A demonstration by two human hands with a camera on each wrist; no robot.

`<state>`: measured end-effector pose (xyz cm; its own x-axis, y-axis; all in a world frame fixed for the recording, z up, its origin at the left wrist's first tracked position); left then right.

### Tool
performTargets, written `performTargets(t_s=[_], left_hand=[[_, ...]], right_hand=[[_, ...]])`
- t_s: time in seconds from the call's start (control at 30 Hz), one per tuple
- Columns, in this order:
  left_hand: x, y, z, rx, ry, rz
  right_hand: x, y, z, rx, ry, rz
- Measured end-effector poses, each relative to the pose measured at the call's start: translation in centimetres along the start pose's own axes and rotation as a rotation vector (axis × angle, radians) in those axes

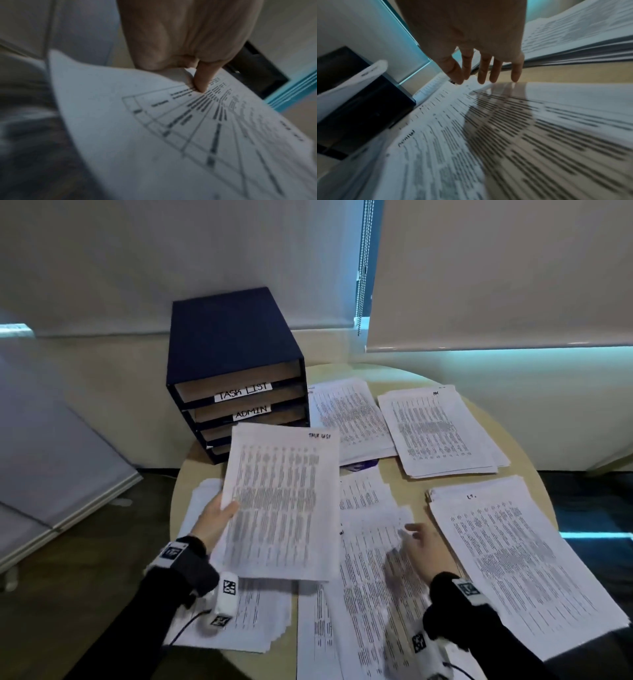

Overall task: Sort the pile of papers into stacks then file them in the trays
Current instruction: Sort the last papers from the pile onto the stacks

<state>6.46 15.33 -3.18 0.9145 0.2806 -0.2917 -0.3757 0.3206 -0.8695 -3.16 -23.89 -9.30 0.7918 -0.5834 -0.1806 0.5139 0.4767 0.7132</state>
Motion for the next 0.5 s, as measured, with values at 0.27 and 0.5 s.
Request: performTargets(t_s=[0.27, 0.5], left_hand=[[0.5, 10.7, 7.2, 0.483, -0.097, 0.276], [-1.7, 4.1, 1.9, 0.911, -0.374, -0.141]], right_hand=[[-0.5, -0.9, 0.2, -0.416, -0.029, 0.044], [-1.1, -0.8, 0.3, -0.515, -0.033, 0.032]])
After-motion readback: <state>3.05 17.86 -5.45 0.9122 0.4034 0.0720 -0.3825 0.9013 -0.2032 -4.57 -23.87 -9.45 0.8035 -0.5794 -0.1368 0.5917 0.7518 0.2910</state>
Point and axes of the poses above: each hand's wrist, its own x-axis towards the middle knuckle, its own z-axis out of the back of the hand, y = z × x, the point moved 5 cm from there along x, towards the middle knuckle, and after that the axes turned 15 degrees about -y, right-handed, at the moved point
